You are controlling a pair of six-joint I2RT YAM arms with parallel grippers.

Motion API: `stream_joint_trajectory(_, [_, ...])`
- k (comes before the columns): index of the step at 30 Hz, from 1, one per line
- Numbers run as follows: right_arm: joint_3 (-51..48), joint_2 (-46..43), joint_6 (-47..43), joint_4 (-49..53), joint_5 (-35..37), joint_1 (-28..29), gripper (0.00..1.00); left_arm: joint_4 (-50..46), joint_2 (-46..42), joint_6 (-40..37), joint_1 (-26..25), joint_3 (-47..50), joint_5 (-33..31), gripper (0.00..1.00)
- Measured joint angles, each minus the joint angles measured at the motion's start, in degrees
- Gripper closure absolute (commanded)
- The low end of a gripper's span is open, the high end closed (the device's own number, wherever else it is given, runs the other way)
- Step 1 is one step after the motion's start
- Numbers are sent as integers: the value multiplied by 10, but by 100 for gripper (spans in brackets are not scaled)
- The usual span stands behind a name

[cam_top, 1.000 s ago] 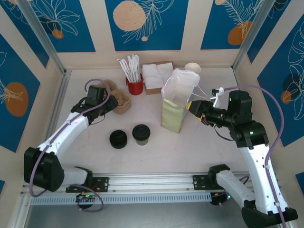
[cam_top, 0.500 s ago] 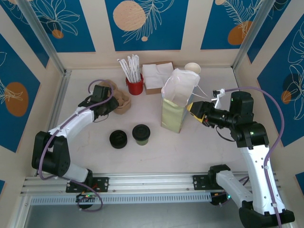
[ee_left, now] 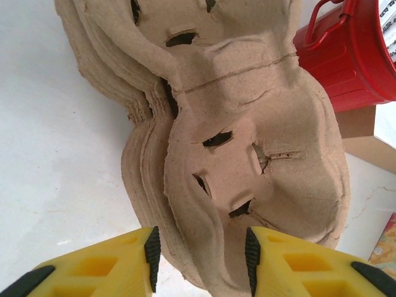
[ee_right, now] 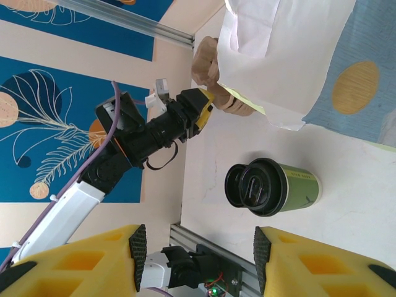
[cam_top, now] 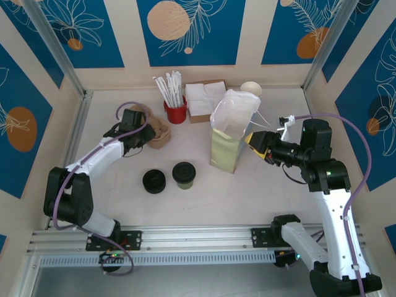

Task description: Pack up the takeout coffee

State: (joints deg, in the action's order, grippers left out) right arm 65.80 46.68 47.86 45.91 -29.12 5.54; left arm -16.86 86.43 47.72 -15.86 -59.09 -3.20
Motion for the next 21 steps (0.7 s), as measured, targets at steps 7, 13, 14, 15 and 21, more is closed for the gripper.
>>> stream_joint_trajectory(7, [-5,0,0,0,-1,0,49,15,16,3,0,-5,12,63])
stream_joint_trajectory(13, [-18,0,1,-4,-3,0,49,25,22,13,0,-5,17,69])
stream_joint_trajectory(14, [-20,0,1,-4,-3,0,49,28,22,16,0,-5,17,71])
stream_joint_trajectory(15, [-21,0,1,-5,-3,0,49,30,23,17,1,-5,17,73])
stream_joint_trajectory(21, [-22,0,8,-19,-3,0,49,44,23,24,1,-5,17,79])
